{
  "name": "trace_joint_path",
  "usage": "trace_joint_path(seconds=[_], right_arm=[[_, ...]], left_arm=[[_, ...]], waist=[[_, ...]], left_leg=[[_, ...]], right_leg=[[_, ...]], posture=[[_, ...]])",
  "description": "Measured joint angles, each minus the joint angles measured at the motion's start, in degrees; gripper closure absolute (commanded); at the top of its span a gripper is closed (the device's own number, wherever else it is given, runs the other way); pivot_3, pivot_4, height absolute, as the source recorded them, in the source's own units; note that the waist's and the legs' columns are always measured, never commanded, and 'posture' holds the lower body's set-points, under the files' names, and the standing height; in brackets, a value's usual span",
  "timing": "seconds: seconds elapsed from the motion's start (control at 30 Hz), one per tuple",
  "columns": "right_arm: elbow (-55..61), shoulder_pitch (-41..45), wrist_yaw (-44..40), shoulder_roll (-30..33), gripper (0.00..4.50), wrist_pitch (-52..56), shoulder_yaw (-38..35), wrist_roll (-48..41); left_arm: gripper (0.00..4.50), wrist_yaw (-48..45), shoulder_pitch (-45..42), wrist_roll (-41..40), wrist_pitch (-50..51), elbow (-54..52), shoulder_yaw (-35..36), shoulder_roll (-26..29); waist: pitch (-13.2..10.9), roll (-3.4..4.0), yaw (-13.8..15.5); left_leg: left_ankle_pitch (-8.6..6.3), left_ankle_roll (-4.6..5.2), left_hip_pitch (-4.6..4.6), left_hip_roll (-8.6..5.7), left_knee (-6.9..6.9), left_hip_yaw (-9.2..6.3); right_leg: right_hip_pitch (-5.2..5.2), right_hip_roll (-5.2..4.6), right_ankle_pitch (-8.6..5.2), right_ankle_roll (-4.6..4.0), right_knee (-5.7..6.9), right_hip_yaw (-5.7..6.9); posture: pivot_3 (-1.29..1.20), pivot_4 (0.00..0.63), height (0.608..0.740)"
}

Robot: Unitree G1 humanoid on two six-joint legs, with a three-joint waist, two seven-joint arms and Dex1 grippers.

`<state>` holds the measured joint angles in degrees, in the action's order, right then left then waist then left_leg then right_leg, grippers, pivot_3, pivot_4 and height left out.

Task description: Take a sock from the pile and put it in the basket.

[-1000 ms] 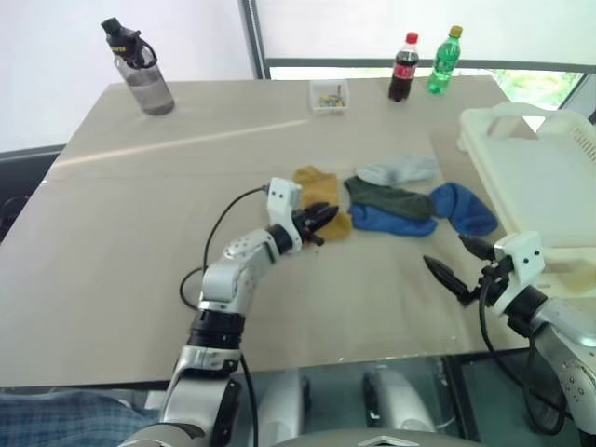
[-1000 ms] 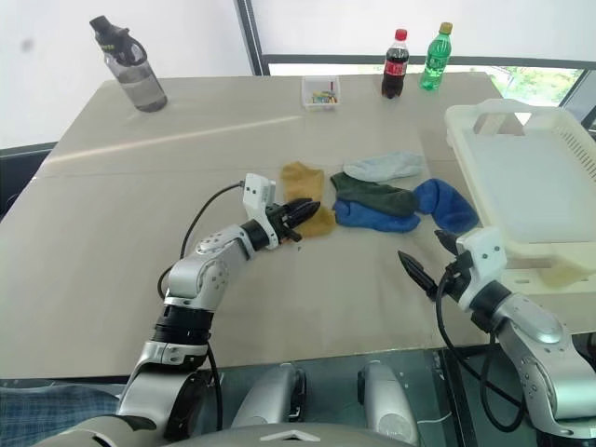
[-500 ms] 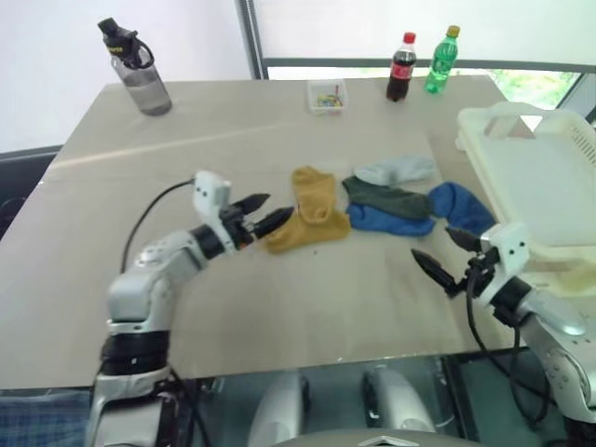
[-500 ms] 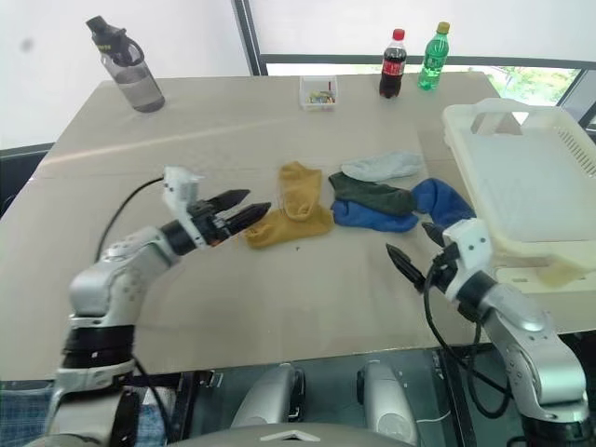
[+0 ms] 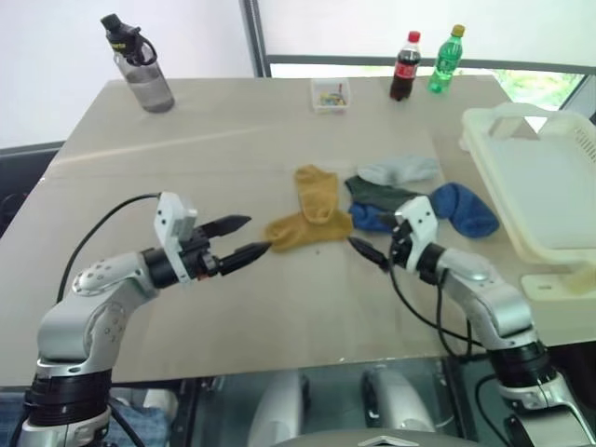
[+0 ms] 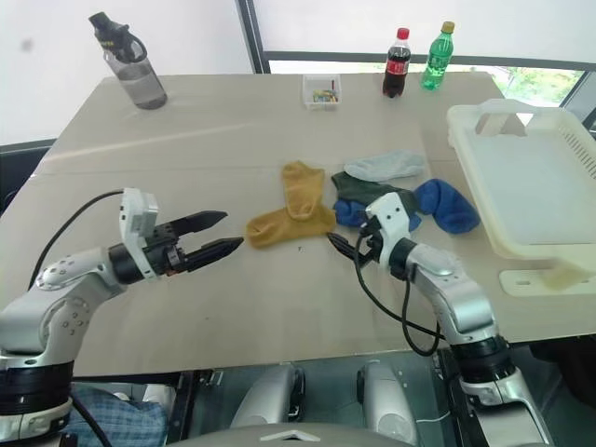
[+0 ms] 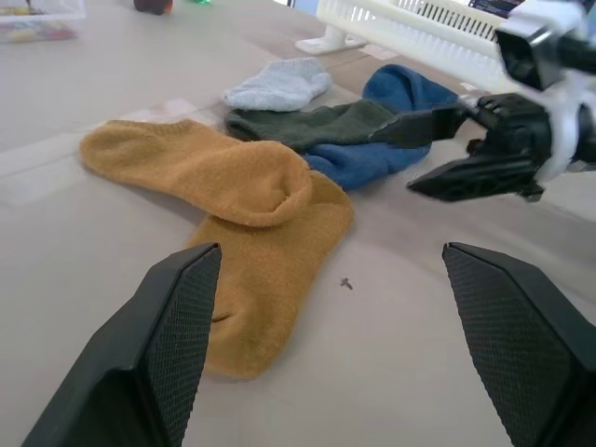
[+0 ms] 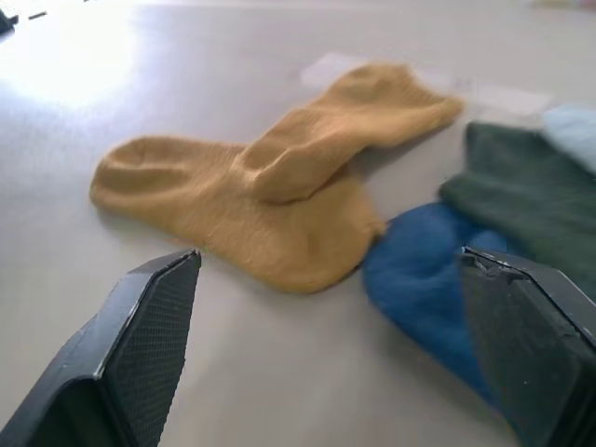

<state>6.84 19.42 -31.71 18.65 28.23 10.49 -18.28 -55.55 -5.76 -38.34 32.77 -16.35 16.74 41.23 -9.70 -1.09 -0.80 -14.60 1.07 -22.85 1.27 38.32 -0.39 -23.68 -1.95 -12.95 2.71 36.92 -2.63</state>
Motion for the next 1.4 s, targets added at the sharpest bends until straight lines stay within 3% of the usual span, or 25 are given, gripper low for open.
trace_joint_path(seconds=[0.07, 0.1, 0.17, 0.37, 0.63, 1.13, 1.23, 1.4], right_arm=[[-2.7, 1.5, -0.6, -0.9, 0.00, -0.9, 0.3, 0.8], [-4.0, 2.4, -1.0, -1.3, 0.54, -1.4, 0.5, 1.4], [-5.7, 3.4, -1.6, -1.5, 1.06, -2.4, 0.8, 2.2], [-11.2, 5.9, -3.0, -3.5, 3.71, -5.3, 2.2, 4.9], [-17.0, 8.3, -4.3, -5.7, 3.71, -8.6, 4.1, 8.9], [-13.1, 8.0, -6.7, -3.4, 3.71, -4.5, 5.1, 11.2], [-12.7, 7.9, -6.6, -3.3, 4.44, -3.9, 5.1, 11.4], [-12.3, 8.0, -6.8, -2.8, 4.44, -4.1, 5.6, 12.6]], left_arm=[[0.50, -0.9, 1.0, -0.2, -0.7, -0.4, 1.1, 0.8], [0.35, -1.4, 1.8, -0.3, -0.8, -0.7, 1.5, 1.5], [0.35, -2.2, 2.9, -0.5, -1.1, -1.2, 2.3, 2.2], [0.35, -5.1, 8.7, -1.4, -2.2, -3.2, 5.4, 4.3], [0.35, -5.2, 10.3, -2.4, -2.3, -5.1, 7.1, 4.6], [0.35, -4.2, 10.6, -2.4, -2.5, -5.7, 7.1, 4.6], [0.35, -4.2, 10.4, -2.4, -2.8, -5.7, 7.1, 4.6], [0.35, -4.0, 9.9, -2.4, -3.2, -5.6, 7.0, 4.6]], waist=[[0.0, 0.00, -0.1], [0.0, 0.00, -0.1], [0.0, 0.03, -0.2], [-0.1, 0.03, -0.3], [-0.1, 0.04, -0.2], [-0.1, 0.04, -0.3], [-0.1, 0.04, -0.3], [-0.1, 0.04, -0.3]], left_leg=[[0.00, 0.00, 0.00, 0.01, 0.00, 0.01], [0.00, 0.00, 0.00, 0.01, 0.00, 0.01], [0.00, 0.00, 0.00, 0.02, -0.02, 0.01], [0.00, 0.00, 0.00, 0.04, -0.06, 0.06], [0.00, 0.00, -0.01, 0.04, -0.05, 0.04], [0.00, 0.00, 0.01, 0.04, -0.06, 0.05], [0.00, 0.00, 0.02, 0.04, -0.06, 0.05], [0.00, 0.00, 0.02, 0.03, -0.06, 0.07]], right_leg=[[-0.01, 0.00, 0.00, 0.00, 0.00, 0.00], [-0.02, 0.02, 0.00, 0.00, 0.00, 0.01], [-0.06, 0.03, 0.00, 0.00, 0.01, 0.00], [-0.11, 0.03, 0.00, -0.01, 0.03, -0.03], [-0.11, 0.01, 0.01, -0.01, 0.03, -0.02], [-0.11, 0.02, 0.00, -0.01, 0.03, -0.01], [-0.11, 0.02, 0.00, -0.01, 0.03, -0.01], [-0.11, 0.02, 0.00, -0.01, 0.03, -0.01]], posture=[[0.00, 0.150, 0.740], [0.00, 0.150, 0.740], [0.00, 0.150, 0.740], [0.00, 0.150, 0.740], [0.00, 0.150, 0.740], [0.00, 0.150, 0.740], [0.00, 0.150, 0.740], [0.00, 0.150, 0.740]])
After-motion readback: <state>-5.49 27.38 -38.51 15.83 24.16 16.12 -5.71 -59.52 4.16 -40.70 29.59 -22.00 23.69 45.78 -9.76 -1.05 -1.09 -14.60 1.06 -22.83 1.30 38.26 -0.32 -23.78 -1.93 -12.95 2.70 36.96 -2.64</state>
